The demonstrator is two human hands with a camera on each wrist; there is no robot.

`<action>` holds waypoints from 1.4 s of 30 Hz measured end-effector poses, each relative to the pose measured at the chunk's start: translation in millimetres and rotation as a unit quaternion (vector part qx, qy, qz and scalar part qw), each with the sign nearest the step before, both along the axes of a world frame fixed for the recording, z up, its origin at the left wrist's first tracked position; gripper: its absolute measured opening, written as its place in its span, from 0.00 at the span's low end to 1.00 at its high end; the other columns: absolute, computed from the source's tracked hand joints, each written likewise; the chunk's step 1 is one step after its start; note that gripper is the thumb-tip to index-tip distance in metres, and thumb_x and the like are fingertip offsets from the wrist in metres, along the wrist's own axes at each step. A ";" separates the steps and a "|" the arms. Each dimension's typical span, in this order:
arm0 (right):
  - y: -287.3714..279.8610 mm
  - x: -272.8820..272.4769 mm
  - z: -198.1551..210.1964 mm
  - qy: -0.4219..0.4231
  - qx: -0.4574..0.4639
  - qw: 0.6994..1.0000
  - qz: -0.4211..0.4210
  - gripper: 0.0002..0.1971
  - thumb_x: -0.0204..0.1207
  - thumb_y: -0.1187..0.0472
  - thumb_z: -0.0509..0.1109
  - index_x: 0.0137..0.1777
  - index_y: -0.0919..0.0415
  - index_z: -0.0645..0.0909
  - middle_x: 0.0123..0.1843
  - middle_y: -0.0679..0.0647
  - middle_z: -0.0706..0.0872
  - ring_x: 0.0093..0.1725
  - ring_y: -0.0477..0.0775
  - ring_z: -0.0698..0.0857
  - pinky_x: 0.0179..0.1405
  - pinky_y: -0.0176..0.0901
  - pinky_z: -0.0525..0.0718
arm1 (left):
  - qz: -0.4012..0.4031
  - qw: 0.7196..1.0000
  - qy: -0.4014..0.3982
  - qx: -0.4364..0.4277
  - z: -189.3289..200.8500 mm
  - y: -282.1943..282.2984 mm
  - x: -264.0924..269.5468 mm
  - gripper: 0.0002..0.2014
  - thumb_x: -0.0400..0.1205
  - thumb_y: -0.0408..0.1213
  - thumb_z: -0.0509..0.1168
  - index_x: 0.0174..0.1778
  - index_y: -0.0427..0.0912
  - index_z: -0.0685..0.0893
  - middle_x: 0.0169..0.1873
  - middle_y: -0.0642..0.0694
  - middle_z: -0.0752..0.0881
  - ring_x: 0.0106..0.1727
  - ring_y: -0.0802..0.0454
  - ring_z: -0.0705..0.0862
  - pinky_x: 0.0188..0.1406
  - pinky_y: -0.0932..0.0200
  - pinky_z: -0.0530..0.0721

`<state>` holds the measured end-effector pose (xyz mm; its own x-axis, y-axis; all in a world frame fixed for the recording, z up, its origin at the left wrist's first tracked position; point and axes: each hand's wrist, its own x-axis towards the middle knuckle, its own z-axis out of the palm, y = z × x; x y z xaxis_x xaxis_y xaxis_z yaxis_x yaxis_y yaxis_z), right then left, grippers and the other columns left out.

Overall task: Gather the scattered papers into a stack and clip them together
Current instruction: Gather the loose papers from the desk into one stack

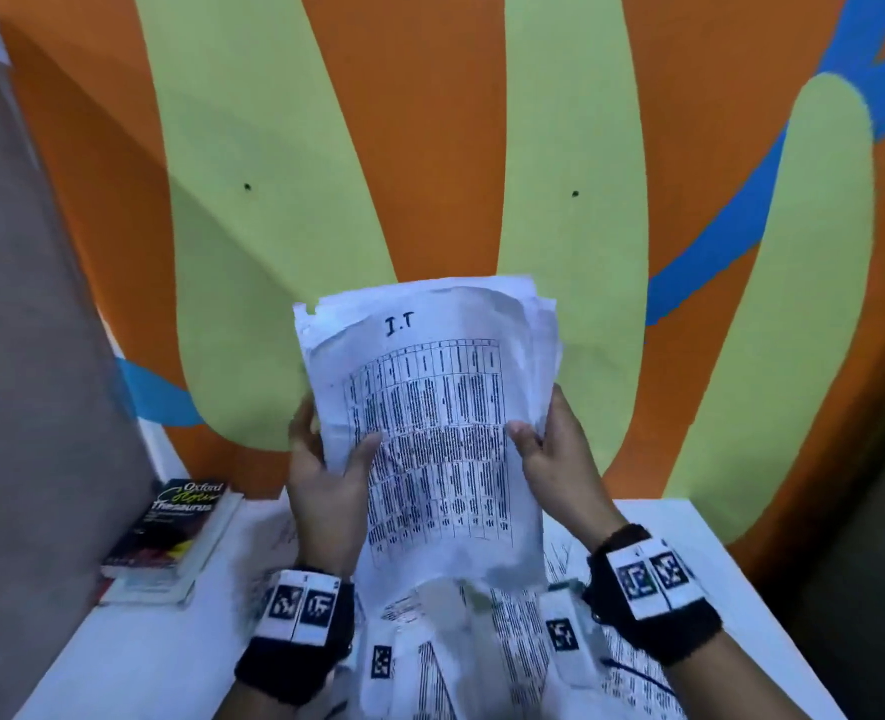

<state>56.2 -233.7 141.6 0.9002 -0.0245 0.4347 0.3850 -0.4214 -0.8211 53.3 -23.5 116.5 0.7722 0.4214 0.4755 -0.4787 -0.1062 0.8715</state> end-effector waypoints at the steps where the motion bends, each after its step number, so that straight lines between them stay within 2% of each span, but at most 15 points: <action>1: 0.6 -3.8 -2.9 -0.002 0.008 1.000 -0.004 0.26 0.83 0.63 0.62 0.79 0.62 0.61 0.71 0.54 0.78 0.68 0.53 0.79 0.67 0.54 0.79 | 0.000 1.000 0.003 -0.020 1.6 -3.3 -2.1 0.36 0.70 0.36 0.75 0.74 0.45 0.68 0.66 0.47 0.81 0.61 0.65 0.82 0.62 0.64 0.79; 3: -0.6 -14.2 -11.6 -0.005 0.056 0.998 0.008 0.26 0.82 0.64 0.64 0.77 0.58 0.60 0.67 0.47 0.79 0.65 0.46 0.81 0.59 0.50 0.83 | -0.002 0.999 0.024 -0.037 -1.9 -3.7 -9.0 0.43 0.65 0.42 0.77 0.76 0.51 0.64 0.68 0.51 0.78 0.66 0.59 0.79 0.65 0.59 0.76; 6: -4.0 -28.2 -24.1 -0.042 0.102 0.994 0.009 0.43 0.77 0.68 0.70 0.82 0.46 0.48 0.78 0.37 0.65 0.68 0.18 0.67 0.59 0.35 0.82 | -0.023 0.996 0.081 0.018 -17.1 -3.6 -21.4 0.48 0.66 0.41 0.78 0.79 0.52 0.59 0.73 0.56 0.70 0.73 0.60 0.67 0.68 0.58 0.68; 9: -9.0 -23.4 -25.2 -0.091 0.009 0.996 -0.004 0.49 0.76 0.71 0.71 0.83 0.41 0.41 0.79 0.45 0.62 0.67 0.28 0.69 0.46 0.28 0.85 | -0.050 0.992 0.106 0.043 -34.2 -3.1 -25.8 0.40 0.67 0.39 0.79 0.72 0.55 0.66 0.65 0.67 0.73 0.71 0.56 0.71 0.69 0.51 0.73; 12: -10.1 -17.2 -18.5 -0.125 -0.087 0.988 0.000 0.41 0.75 0.73 0.70 0.82 0.45 0.57 0.60 0.53 0.73 0.47 0.39 0.75 0.38 0.28 0.77 | -0.073 0.988 0.127 0.044 -45.9 3.0 -23.3 0.24 0.66 0.44 0.80 0.57 0.51 0.81 0.53 0.57 0.87 0.57 0.48 0.86 0.56 0.40 0.86; 15: -14.1 -17.9 -29.3 -0.103 0.036 0.994 -0.031 0.34 0.74 0.74 0.72 0.75 0.49 0.67 0.60 0.45 0.79 0.57 0.30 0.77 0.52 0.20 0.75 | -0.077 0.987 0.125 0.058 -54.1 6.3 -27.4 0.17 0.67 0.56 0.75 0.42 0.47 0.86 0.33 0.55 0.91 0.36 0.61 0.88 0.42 0.56 0.89; 17: -11.9 -24.2 -47.5 -0.016 0.167 0.986 -0.012 0.34 0.76 0.71 0.71 0.77 0.51 0.62 0.63 0.47 0.81 0.60 0.38 0.82 0.61 0.32 0.81 | -0.053 0.991 0.116 0.052 -57.3 5.9 -32.1 0.22 0.67 0.64 0.70 0.32 0.47 0.82 0.21 0.60 0.86 0.24 0.65 0.82 0.28 0.70 0.79; 19: -5.8 -30.1 -64.1 0.039 0.166 0.985 -0.008 0.29 0.80 0.69 0.66 0.78 0.55 0.60 0.65 0.50 0.81 0.64 0.47 0.82 0.69 0.47 0.80 | -0.031 0.993 0.110 0.044 -55.5 2.4 -35.1 0.16 0.71 0.56 0.68 0.28 0.47 0.80 0.14 0.58 0.80 0.18 0.63 0.75 0.24 0.65 0.72; 24: -3.7 -42.1 -44.8 -0.030 0.163 0.986 -0.004 0.23 0.84 0.68 0.58 0.77 0.57 0.59 0.65 0.39 0.77 0.59 0.31 0.79 0.59 0.28 0.76 | -0.022 0.997 0.060 0.050 -32.6 1.1 -42.5 0.22 0.74 0.43 0.70 0.21 0.35 0.71 0.09 0.51 0.66 0.13 0.60 0.62 0.16 0.72 0.59; 27: -5.7 -48.8 -51.7 0.022 0.155 0.987 0.018 0.34 0.82 0.65 0.64 0.80 0.47 0.49 0.75 0.38 0.69 0.71 0.38 0.76 0.67 0.35 0.78 | -0.052 0.995 0.068 0.049 -50.8 4.1 -39.5 0.25 0.73 0.41 0.74 0.41 0.17 0.76 0.15 0.47 0.70 0.19 0.64 0.70 0.24 0.73 0.70; 31: 4.4 -53.1 -87.3 0.083 0.093 0.991 -0.051 0.22 0.85 0.62 0.58 0.77 0.55 0.59 0.59 0.69 0.81 0.60 0.68 0.81 0.63 0.68 0.78 | -0.031 0.991 0.117 0.060 -59.4 -9.0 -44.0 0.13 0.77 0.37 0.71 0.29 0.36 0.80 0.17 0.53 0.75 0.19 0.60 0.72 0.26 0.61 0.70; 34: 5.5 -52.0 -77.5 0.010 0.085 0.994 -0.063 0.10 0.85 0.62 0.58 0.58 0.46 0.67 0.41 0.59 0.82 0.41 0.55 0.83 0.40 0.53 0.80 | 0.006 0.996 0.073 0.058 -40.4 -13.7 -44.2 0.15 0.79 0.37 0.68 0.26 0.47 0.75 0.15 0.51 0.70 0.17 0.58 0.69 0.17 0.71 0.65; 38: 2.5 -54.7 -68.9 0.010 0.100 0.994 -0.036 0.19 0.82 0.65 0.63 0.69 0.53 0.63 0.44 0.38 0.78 0.40 0.32 0.81 0.40 0.29 0.81 | -0.031 0.995 0.079 0.049 -47.7 -7.6 -38.1 0.09 0.75 0.41 0.72 0.35 0.43 0.80 0.20 0.55 0.79 0.21 0.64 0.74 0.24 0.70 0.73; 40: 1.6 -58.8 -79.1 0.051 0.077 0.995 -0.038 0.16 0.84 0.64 0.60 0.68 0.53 0.62 0.50 0.52 0.83 0.48 0.39 0.85 0.49 0.43 0.83 | -0.056 0.989 0.116 0.066 -61.3 -6.7 -37.2 0.09 0.75 0.41 0.73 0.47 0.43 0.84 0.35 0.54 0.88 0.37 0.60 0.85 0.38 0.60 0.80; 42: 2.1 -63.0 -81.2 0.063 0.069 0.995 -0.040 0.11 0.85 0.64 0.56 0.64 0.54 0.63 0.54 0.75 0.80 0.53 0.63 0.82 0.55 0.62 0.77 | -0.059 0.987 0.129 0.079 -65.5 -8.1 -38.4 0.06 0.77 0.40 0.70 0.36 0.45 0.83 0.24 0.56 0.84 0.28 0.62 0.81 0.35 0.59 0.76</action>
